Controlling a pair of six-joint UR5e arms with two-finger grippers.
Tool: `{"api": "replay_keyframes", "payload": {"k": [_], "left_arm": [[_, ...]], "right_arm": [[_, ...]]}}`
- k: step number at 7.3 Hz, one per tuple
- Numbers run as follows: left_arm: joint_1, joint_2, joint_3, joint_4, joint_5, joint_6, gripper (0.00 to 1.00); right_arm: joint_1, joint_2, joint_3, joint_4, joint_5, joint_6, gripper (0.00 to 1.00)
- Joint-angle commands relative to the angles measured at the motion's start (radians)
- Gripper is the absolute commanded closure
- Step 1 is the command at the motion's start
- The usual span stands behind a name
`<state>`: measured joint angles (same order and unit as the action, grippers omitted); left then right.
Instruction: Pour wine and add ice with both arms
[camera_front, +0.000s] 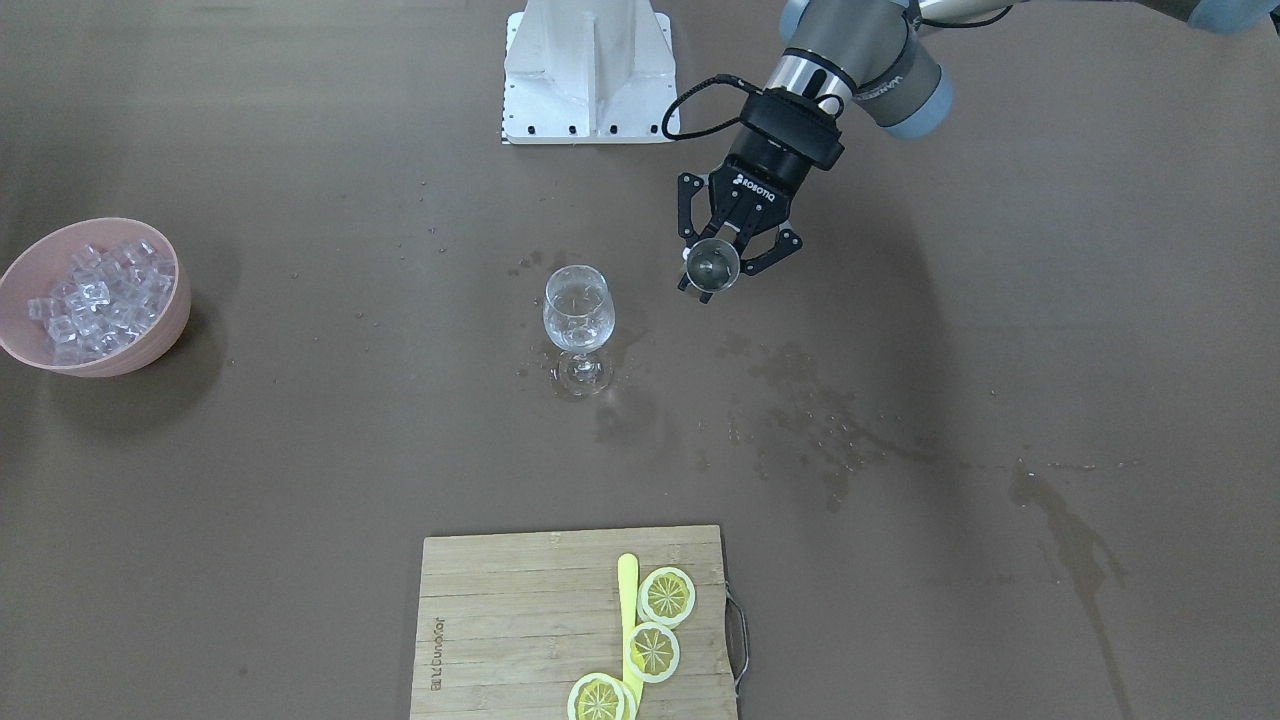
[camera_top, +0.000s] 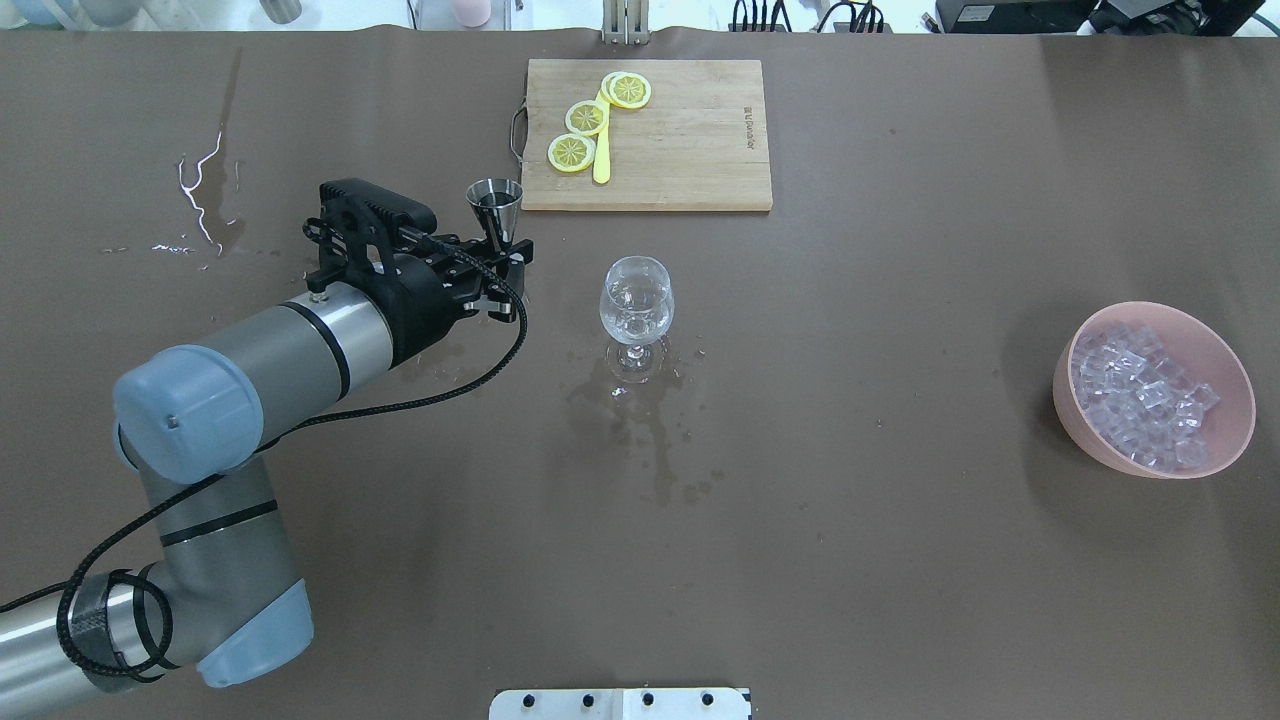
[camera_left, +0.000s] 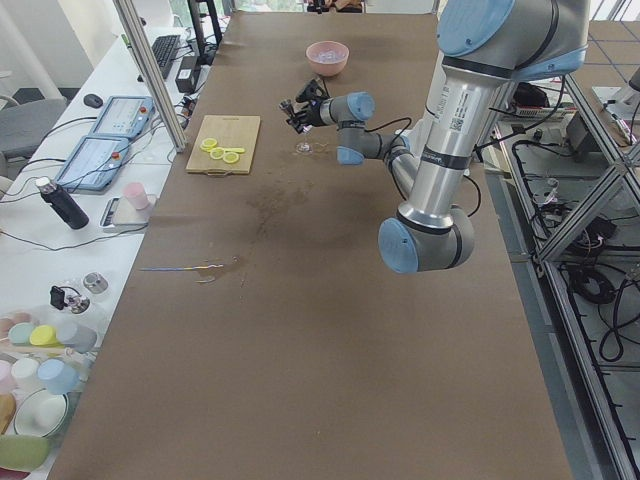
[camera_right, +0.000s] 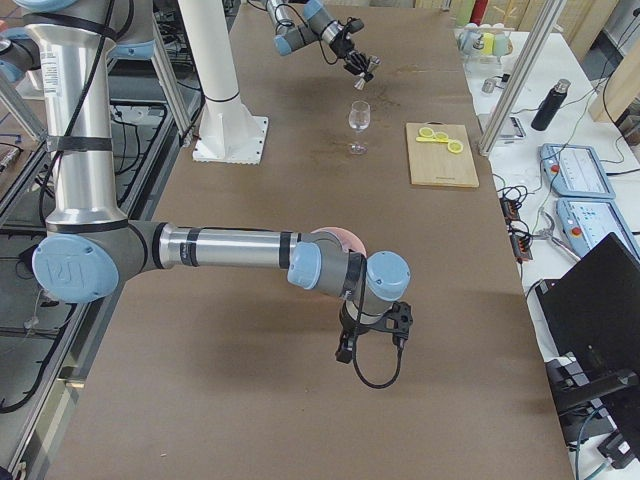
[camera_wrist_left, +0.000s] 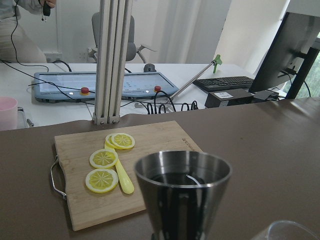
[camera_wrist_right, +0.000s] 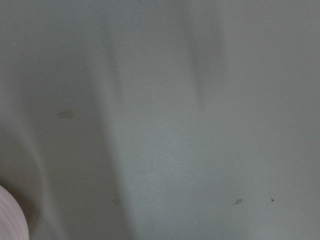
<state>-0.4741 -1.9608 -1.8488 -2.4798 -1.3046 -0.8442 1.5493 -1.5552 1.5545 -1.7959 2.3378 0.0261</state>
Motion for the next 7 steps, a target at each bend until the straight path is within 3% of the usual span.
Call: {"api": "replay_keyframes", "payload": {"k": [1,4,7], "left_arm": [[0.000,-0.006,-0.039,0.056,-0.053,0.004,1.00],[0.015,-0.055,-0.053,0.191,-0.044,0.004,1.00],[0.081,-0.070,-0.056,0.249,0.005,0.004,1.00]], "right_arm": [[0.000,0.001,-0.007,0.001,0.009,0.000,0.00],[0.000,0.015,0.009,0.003,0.009,-0.002,0.00],[0.002,0.027,0.065,0.015,0.002,-0.002,0.00]]}}
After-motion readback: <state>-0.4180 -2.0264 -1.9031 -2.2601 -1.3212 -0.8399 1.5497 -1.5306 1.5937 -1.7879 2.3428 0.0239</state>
